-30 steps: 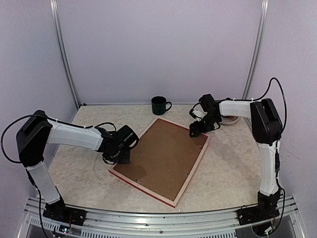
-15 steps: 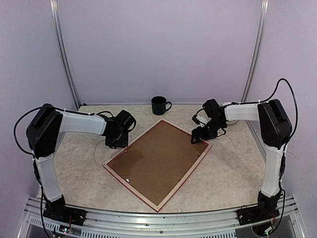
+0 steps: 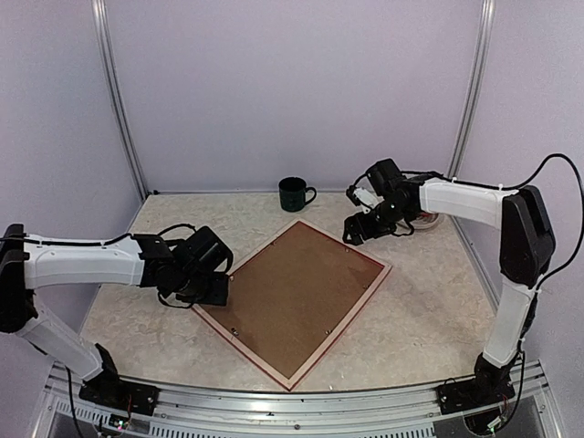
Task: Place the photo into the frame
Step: Rotate the photo frame at the center of the board.
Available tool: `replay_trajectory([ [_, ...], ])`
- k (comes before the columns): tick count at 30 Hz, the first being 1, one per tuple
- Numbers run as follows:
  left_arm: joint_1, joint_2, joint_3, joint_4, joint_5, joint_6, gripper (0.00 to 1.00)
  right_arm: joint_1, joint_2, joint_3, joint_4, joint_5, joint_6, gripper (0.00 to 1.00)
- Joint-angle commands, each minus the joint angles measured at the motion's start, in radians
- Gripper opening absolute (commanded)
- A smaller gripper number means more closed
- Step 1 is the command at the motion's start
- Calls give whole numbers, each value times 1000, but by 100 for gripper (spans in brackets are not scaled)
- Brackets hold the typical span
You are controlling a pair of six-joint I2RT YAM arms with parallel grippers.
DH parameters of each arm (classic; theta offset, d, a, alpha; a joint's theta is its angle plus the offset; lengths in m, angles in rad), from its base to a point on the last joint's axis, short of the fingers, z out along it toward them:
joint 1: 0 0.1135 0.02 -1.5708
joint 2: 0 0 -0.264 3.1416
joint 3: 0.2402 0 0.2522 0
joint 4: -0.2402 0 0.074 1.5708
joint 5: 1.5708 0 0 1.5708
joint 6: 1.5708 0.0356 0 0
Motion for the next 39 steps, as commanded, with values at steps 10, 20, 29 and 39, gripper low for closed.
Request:
replay_trajectory([
  [10, -170, 91, -14, -164, -25, -142, 65, 107, -47, -31, -7, 62, 0, 83],
  [20, -213, 45, -55, -138, 76, -288, 80, 105, -10, -32, 18, 107, -21, 84],
  [29, -219, 144, -38, -93, 43, -275, 81, 104, -7, -40, 29, 106, -31, 84],
  [39, -217, 179, -30, -87, -8, -274, 78, 103, -19, -66, 37, 107, -34, 84],
])
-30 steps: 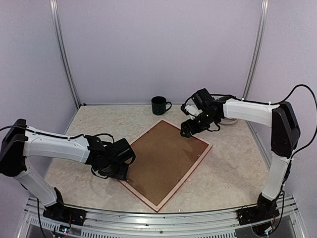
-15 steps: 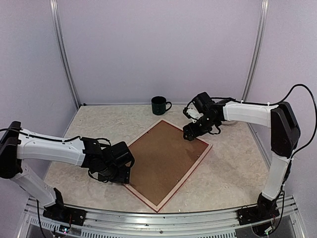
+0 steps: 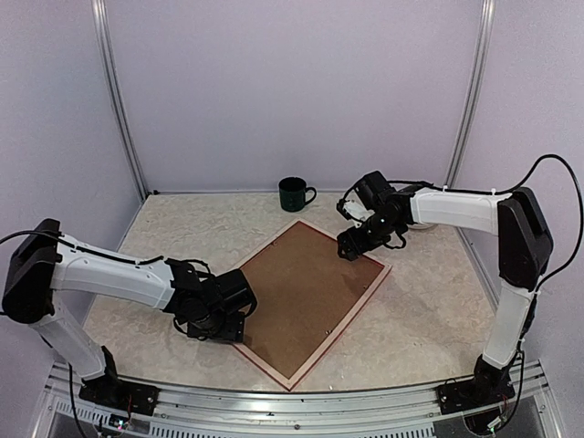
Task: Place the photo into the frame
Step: Rotate the photo frame at the center of the board, then press the fastener onto the backboard.
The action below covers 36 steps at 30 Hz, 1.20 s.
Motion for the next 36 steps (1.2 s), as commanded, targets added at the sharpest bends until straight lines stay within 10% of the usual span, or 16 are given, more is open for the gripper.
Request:
replay_trajectory([
  [1, -1, 20, 10, -4, -60, -5, 78, -2, -4, -9, 14, 12, -4, 84],
  [26, 13, 17, -82, 92, -11, -20, 47, -92, 41, 25, 31, 0, 5, 84],
  [36, 40, 1, -57, 92, -42, -7, 55, -200, 130, 44, 78, -124, 44, 84],
])
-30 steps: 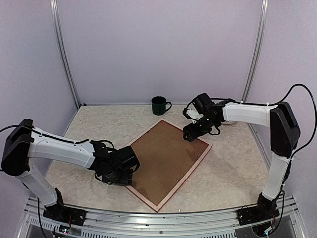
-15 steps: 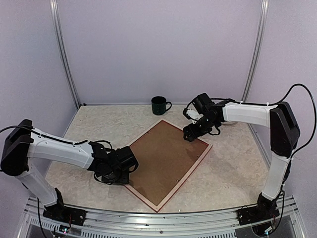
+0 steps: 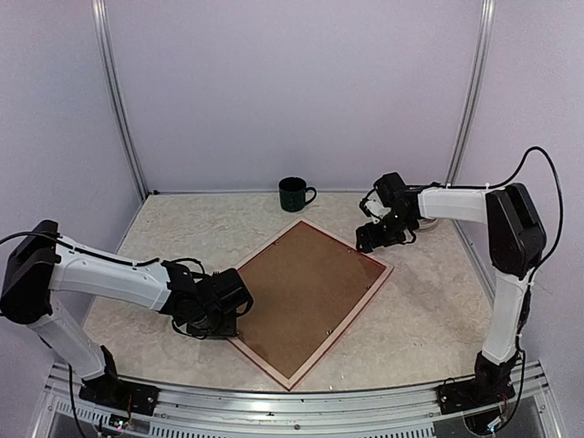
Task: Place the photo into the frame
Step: Press the fastener onto the backboard.
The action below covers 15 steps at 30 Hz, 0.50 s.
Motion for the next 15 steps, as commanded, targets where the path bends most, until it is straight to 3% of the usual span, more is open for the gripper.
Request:
replay_trajectory([
  [1, 21, 18, -5, 16, 17, 29, 55, -36, 52, 35, 41, -123, 26, 84],
  [8, 42, 45, 8, 44, 14, 56, 56, -39, 97, 21, 36, -233, 20, 83],
  [15, 103, 77, 4, 79, -3, 101, 56, -38, 36, -116, 80, -307, 43, 83],
])
